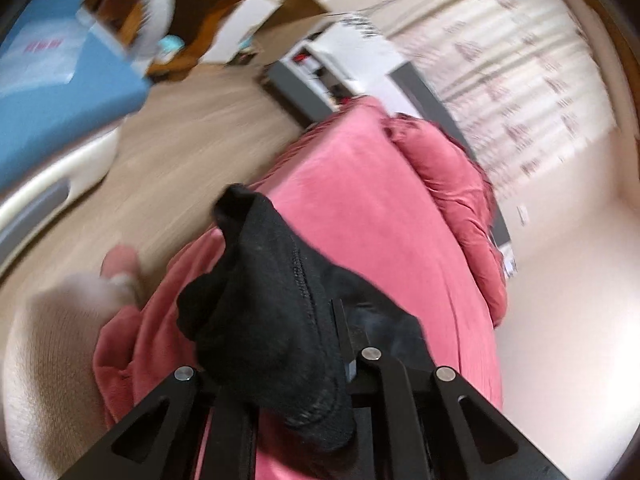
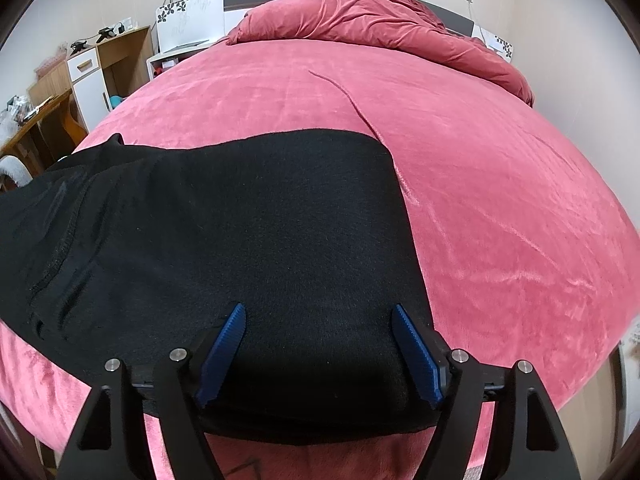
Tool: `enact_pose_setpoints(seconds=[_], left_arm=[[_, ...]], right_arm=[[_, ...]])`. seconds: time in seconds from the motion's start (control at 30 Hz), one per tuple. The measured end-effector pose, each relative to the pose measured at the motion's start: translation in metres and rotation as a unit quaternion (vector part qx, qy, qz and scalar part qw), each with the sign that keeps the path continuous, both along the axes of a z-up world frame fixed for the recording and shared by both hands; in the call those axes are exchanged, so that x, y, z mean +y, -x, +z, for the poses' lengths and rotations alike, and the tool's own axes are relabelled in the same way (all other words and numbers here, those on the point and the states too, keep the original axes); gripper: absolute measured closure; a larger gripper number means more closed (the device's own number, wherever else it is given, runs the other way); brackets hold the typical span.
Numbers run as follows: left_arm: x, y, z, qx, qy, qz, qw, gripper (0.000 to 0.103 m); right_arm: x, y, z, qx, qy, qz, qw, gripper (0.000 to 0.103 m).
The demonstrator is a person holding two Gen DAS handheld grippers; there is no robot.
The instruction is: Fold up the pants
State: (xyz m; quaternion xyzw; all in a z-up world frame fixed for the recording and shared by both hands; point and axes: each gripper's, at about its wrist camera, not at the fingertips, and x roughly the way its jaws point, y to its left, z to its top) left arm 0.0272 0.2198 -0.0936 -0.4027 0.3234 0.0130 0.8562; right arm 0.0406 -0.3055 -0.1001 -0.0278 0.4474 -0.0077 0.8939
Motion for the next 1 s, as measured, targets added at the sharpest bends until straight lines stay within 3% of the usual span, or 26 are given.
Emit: enact_pose_setpoints(seconds=[0.17, 0.3, 0.53, 0.7, 1.0], left_arm=[[-0.030, -0.004, 0.036, -0.032, -0.052, -0.038, 0.9974, 0.090], [-0.065, -0.009, 0.064, -0.062, -0.095, -0.085, 0.9900, 0.090], [-0.118, -0.024, 0.093, -0.103, -0.099, -0.152, 0.9781, 0.091], [-0.161, -0.036, 0.107, -0.122, -0.108, -0.207, 0.9647, 0.091], [-0.217, -0.052, 0.109, -0.126, -0.118, -0.267, 0.9483, 0.091]], right_arm=[[-0.001, -0.001, 0.000, 0.002, -0.002, 0.002, 1.000, 0.024], [0.001, -0.002, 0.000, 0.003, -0.003, 0.003, 1.000, 0.024], [0.004, -0.004, -0.001, 0.010, -0.003, 0.008, 1.000, 0.020], [0.009, -0.007, -0.001, 0.019, -0.003, 0.016, 1.000, 0.011], [0.004, -0.003, 0.014, 0.013, -0.029, -0.002, 0.999, 0.011]])
